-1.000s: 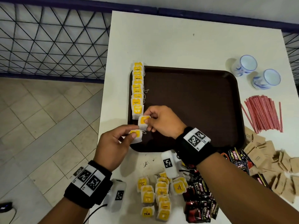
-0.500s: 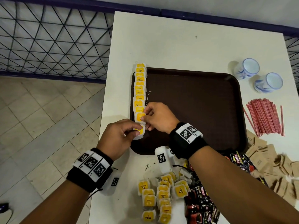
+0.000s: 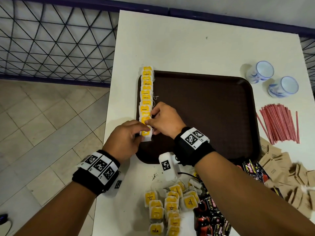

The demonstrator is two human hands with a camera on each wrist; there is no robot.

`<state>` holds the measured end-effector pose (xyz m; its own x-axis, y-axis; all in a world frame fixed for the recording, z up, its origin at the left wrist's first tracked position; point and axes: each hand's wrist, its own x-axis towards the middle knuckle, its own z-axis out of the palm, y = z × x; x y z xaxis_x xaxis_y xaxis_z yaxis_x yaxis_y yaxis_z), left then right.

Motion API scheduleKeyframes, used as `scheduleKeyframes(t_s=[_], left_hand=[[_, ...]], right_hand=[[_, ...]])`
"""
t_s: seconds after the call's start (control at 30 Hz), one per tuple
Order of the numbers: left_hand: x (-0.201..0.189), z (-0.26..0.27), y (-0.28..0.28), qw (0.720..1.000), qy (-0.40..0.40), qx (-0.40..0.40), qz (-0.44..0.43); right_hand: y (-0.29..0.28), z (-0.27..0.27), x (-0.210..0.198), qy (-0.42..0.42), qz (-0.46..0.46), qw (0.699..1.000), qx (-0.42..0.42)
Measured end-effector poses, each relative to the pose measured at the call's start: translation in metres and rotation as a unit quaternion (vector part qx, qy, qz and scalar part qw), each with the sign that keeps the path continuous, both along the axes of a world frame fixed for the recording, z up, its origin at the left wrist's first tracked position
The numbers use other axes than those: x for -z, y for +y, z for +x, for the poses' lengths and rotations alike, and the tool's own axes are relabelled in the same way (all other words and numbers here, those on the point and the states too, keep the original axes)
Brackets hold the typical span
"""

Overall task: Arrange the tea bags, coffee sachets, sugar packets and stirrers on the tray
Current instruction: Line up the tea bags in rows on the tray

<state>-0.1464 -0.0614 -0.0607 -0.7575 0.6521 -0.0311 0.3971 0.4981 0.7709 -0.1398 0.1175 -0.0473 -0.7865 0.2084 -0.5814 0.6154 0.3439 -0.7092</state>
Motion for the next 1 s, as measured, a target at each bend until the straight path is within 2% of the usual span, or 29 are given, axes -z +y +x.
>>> scheduleKeyframes(t_s=[0.2, 0.37, 0.53, 0.67, 0.83, 1.0], left_hand=[[0.007, -0.002, 0.001, 0.996, 0.083, 0.023, -0.037], [0.004, -0.009, 0.002, 0.99, 0.108, 0.023, -0.089], [-0.009, -0.004, -0.005, 0.993, 0.097, -0.02, -0.068], [-0.022, 0.037, -0.017, 0.999, 0.034, -0.001, -0.03], [-0.013, 0.096, -0.029, 0.994, -0.044, 0.069, -0.074], [-0.013, 0.133, -0.021, 0.983, -0.083, 0.116, -0.119]], right_hand=[[0.0, -0.001, 0.001, -0.006, -0.014, 1.0, 0.021], [0.005, -0.003, -0.004, 0.006, 0.018, 1.0, 0.013], [0.026, 0.025, -0.025, 0.02, 0.036, 0.999, 0.022], [0.044, 0.092, -0.04, 0.032, 0.046, 0.998, -0.037], [0.044, 0.174, -0.045, -0.026, 0.075, 0.985, -0.151], [0.032, 0.212, -0.03, -0.057, 0.137, 0.959, -0.242]])
